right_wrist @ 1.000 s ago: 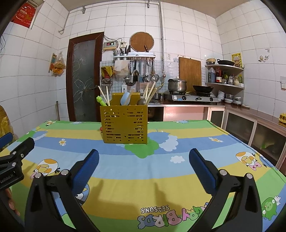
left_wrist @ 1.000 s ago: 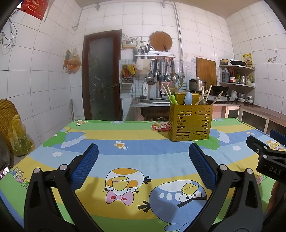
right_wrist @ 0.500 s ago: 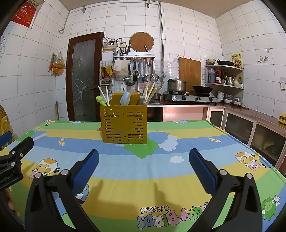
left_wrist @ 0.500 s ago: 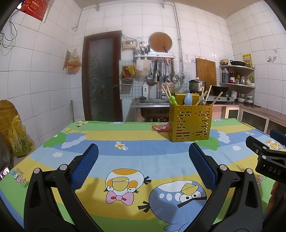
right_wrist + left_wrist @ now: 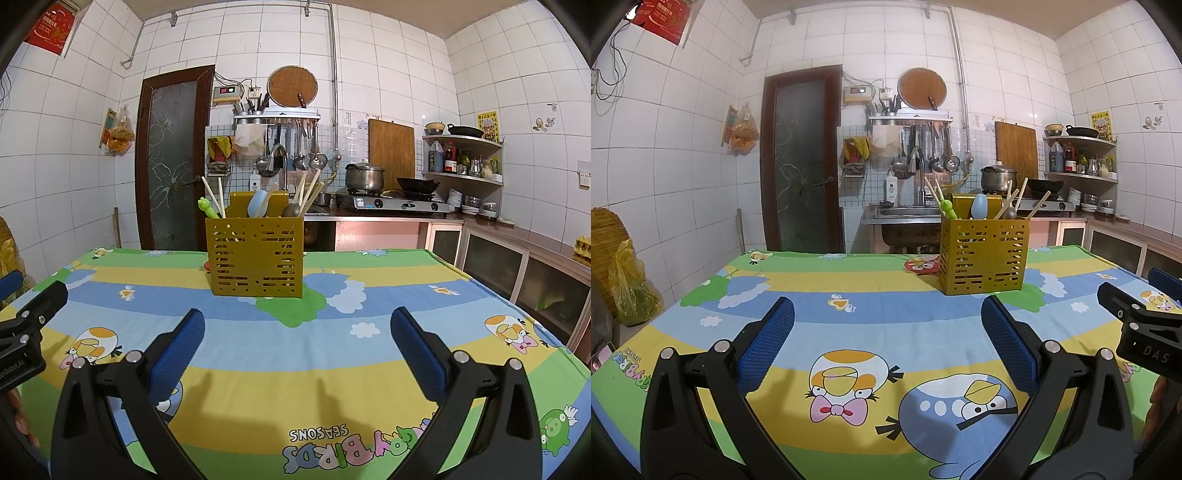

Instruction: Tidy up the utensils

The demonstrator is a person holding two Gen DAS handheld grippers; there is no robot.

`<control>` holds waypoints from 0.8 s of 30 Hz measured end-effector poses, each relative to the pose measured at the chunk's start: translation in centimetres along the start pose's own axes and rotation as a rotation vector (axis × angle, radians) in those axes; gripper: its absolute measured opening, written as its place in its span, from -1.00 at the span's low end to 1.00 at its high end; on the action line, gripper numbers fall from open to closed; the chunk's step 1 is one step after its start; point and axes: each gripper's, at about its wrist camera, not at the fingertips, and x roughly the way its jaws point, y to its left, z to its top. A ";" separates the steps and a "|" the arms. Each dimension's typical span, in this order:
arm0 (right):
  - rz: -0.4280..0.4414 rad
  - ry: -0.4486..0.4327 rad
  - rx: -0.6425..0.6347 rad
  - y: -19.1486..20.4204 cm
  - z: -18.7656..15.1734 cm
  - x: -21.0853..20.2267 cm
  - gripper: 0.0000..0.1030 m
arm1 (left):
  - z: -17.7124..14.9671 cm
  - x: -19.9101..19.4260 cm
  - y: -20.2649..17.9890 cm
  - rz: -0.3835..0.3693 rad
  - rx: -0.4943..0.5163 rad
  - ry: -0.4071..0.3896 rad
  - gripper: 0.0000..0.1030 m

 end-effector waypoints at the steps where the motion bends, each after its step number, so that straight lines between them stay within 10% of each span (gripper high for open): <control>1: 0.000 -0.001 0.000 -0.1 0.0 0.0 0.91 | 0.0 0.0 0.0 0.000 0.000 0.000 0.90; 24: -0.001 0.000 -0.002 0.0 0.0 0.0 0.91 | 0.0 -0.1 0.0 0.000 0.001 -0.004 0.90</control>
